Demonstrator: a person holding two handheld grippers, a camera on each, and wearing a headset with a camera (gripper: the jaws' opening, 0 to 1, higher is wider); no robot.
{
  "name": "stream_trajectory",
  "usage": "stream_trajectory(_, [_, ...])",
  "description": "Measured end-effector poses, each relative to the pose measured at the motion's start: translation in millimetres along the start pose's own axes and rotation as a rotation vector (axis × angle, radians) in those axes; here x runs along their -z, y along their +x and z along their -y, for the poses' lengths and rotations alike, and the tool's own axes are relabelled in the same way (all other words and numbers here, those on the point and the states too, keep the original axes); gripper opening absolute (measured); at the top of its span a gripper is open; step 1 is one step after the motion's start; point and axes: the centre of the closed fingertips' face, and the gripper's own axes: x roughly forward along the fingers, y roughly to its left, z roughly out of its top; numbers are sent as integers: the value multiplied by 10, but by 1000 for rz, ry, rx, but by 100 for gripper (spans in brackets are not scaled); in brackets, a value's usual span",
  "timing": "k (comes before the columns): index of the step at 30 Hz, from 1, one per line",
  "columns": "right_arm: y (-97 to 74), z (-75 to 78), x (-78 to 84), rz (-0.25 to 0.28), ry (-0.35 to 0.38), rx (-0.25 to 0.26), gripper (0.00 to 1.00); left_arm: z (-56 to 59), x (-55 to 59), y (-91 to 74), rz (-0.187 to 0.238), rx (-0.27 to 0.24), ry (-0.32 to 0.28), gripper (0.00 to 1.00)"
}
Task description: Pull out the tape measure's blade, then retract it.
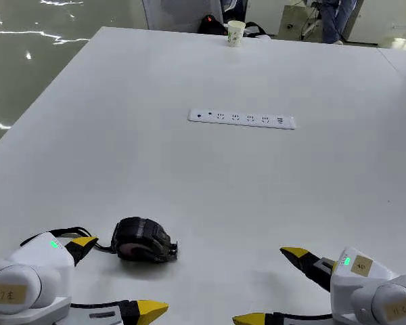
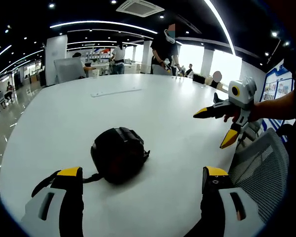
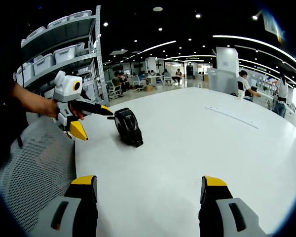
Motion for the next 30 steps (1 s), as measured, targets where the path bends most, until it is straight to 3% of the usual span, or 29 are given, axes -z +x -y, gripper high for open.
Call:
stream_trajectory(11, [-46,-31,-22,28,17,8,93,5,-28,-51,11,10,17,99])
stream_trajectory(17, [-73,-33,-11,29,18,13,97,37,-14,-54,1,26,61,99])
stream_trajectory(30, [-119,-47,17,25,30,15,99,51,5,-64,11,37,57,99])
